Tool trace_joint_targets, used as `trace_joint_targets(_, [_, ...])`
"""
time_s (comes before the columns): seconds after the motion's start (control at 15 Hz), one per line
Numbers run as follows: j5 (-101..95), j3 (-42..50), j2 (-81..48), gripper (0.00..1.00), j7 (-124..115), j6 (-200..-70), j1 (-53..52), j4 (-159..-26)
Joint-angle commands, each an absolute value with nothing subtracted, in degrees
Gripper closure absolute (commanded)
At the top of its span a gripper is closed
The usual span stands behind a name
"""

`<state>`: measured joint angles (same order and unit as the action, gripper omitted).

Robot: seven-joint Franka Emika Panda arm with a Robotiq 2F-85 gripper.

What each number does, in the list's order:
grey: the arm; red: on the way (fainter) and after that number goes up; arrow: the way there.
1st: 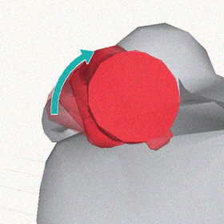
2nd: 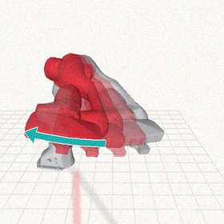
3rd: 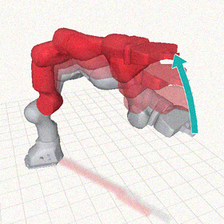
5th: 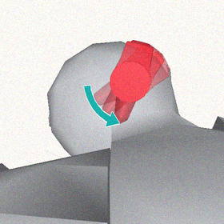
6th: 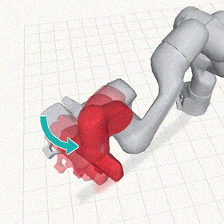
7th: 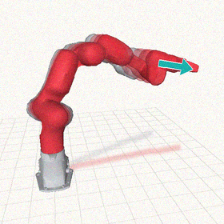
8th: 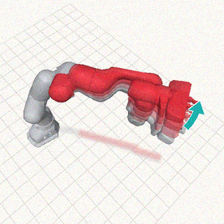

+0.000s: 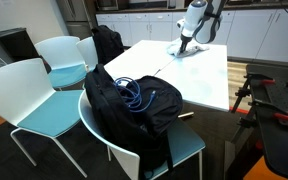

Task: Put the bottle and cable in the bag

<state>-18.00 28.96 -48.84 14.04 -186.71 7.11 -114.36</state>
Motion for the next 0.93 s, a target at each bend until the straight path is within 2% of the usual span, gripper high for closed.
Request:
trace_joint_targets(0.0, [-23.0, 21.9, -41.0, 1.00, 20.8, -187.3, 11.0, -122.4])
trace_joint_targets(0.53, [-34.0, 9.2, -28.1, 0.99, 32.2, -182.6, 16.7, -139.5])
trace_joint_targets(0.73, [-38.6, 2.2, -24.6, 0.99, 39.0, -178.0, 24.8, -143.1])
trace_joint_targets(0.87, [-37.3, 3.6, -23.6, 0.99, 41.9, -174.0, 24.9, -142.8])
